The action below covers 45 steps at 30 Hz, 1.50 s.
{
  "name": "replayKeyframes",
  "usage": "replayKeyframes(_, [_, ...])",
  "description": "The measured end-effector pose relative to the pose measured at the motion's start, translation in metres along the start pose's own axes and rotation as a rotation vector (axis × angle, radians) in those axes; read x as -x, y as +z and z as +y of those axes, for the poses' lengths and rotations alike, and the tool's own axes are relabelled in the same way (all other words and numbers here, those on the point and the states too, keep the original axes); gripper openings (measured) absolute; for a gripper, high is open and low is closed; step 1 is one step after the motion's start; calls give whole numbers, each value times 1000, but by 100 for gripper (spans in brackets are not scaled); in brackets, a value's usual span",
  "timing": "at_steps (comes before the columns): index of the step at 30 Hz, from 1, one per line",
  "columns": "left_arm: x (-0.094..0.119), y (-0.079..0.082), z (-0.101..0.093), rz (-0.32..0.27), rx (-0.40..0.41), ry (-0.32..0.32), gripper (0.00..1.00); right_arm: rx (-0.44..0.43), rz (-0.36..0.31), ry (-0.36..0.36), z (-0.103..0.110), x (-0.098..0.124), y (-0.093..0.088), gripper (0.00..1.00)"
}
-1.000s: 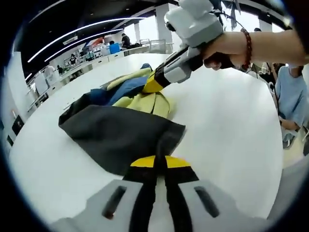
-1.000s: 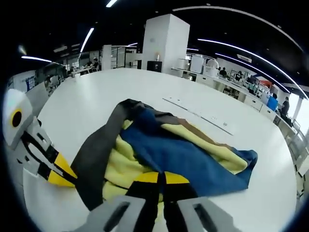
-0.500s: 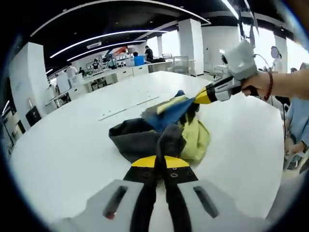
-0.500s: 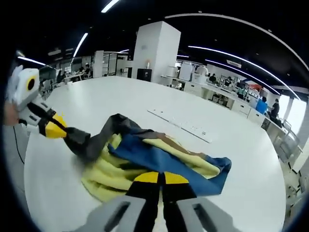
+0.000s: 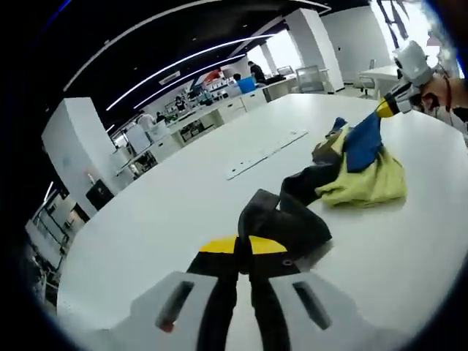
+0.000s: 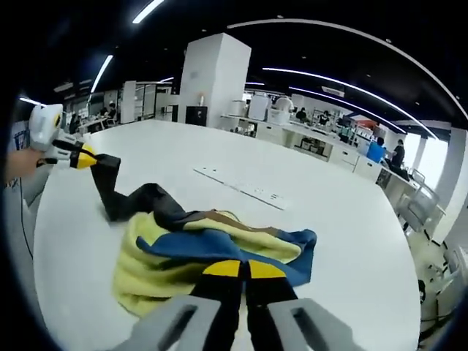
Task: Fold the garment on the visible template until the final outline fits inside the template.
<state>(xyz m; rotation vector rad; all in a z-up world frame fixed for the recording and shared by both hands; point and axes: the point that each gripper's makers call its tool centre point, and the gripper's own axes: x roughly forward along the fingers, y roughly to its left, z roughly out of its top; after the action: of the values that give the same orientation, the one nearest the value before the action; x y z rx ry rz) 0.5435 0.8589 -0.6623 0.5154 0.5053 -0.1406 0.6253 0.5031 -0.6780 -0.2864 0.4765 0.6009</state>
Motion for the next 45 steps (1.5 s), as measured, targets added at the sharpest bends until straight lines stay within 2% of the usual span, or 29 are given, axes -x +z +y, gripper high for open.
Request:
replayKeyframes(4, [-3,-17,21,61,-90,53,1,-33,-9,-45,-16,5,2,0])
replayKeyframes(7, [-5,-29,30,99,-153,74,1,-71,3,-110,-36,10,-3,0])
replayKeyframes(10, [-8,-43,36,145,-213,85,1,-82,32,-160,-54,14,-11,0])
replayKeyframes(12, [-10,-51,37,162,-223,85,1,-97,49,-190,-64,17,-17,0])
replayKeyframes(15, [-11,-58,39,183,-255,90,1,-111,67,-230,-78,23,-25,0])
replayKeyframes(21, [-15,-72,45,232,-372,97,1,-135,103,-286,-99,34,-42,0])
replayKeyframes(25, [-17,-80,51,258,-364,103,1,-176,115,-316,-109,38,-54,0])
replayKeyframes(28, [-18,-86,55,279,-361,110,1,-295,87,-336,-114,41,-60,0])
replayKeyframes(34, [-18,-98,65,323,-400,131,1,-320,122,-364,-116,48,-75,0])
replayKeyframes(39, [-16,-111,71,360,-383,141,1,-372,167,-362,-112,53,-90,0])
replayKeyframes(45, [-11,-122,81,396,-387,157,1,-364,221,-383,-114,60,-106,0])
